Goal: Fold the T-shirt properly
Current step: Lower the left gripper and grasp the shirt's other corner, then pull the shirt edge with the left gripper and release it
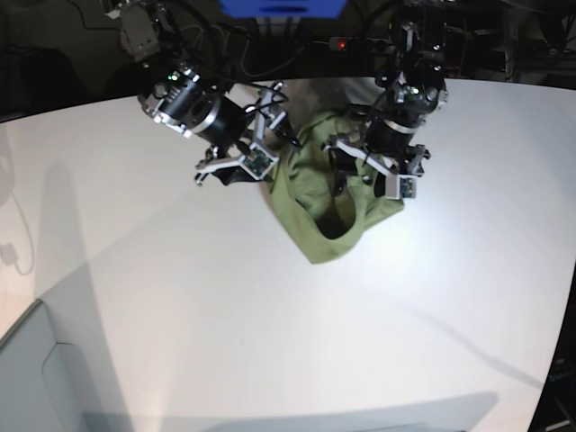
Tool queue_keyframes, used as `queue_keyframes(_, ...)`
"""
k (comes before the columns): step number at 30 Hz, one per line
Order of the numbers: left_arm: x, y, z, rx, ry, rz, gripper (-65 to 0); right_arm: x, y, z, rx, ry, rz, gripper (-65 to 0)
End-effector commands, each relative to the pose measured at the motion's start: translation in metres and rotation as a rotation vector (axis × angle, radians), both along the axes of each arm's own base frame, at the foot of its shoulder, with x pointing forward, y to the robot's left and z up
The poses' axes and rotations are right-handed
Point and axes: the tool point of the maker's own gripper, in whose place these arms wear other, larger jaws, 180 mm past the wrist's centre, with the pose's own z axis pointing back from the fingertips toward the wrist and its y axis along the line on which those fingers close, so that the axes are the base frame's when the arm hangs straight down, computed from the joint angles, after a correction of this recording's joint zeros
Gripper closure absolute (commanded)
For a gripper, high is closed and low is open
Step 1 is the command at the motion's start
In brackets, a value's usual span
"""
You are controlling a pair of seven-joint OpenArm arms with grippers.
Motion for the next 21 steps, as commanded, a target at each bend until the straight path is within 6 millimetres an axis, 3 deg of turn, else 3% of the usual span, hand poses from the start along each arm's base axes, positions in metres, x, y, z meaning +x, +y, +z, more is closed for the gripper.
queue_keyframes(1,0.007,-0.003,0.012,-0.013,-0.050,-0.004,-45.9,0.004,0.004,0.011,0.035,-0.029,0.002,-36.7)
queue_keyframes(5,0.008,-0.003,0.012,-0.013,-0.050,-0.006,-45.4,0.004,0.004,0.011,0.035,-0.029,0.002,-36.7)
queue_keyframes(7,0.008,-0.003,0.013,-0.013,-0.052,-0.006,-39.9,0.004,0.004,0.011,0.035,-0.029,0.002,-36.7)
queue_keyframes(13,0.009,0.001,0.013,-0.007,-0.057,0.008,-3.6,0.004,0.003,0.011,0.032,-0.029,0.002,-36.7)
queue_keyframes(14,0.010,0.003,0.013,-0.003,-0.057,0.012,0.0,0.004,0.003,0.011,0.032,-0.029,0.002,-36.7)
queue_keyframes(21,0.018,0.021,0.024,0.014,-0.089,0.050,0.0,0.004,0.003,0.011,0.032,-0.029,0.002,-36.7)
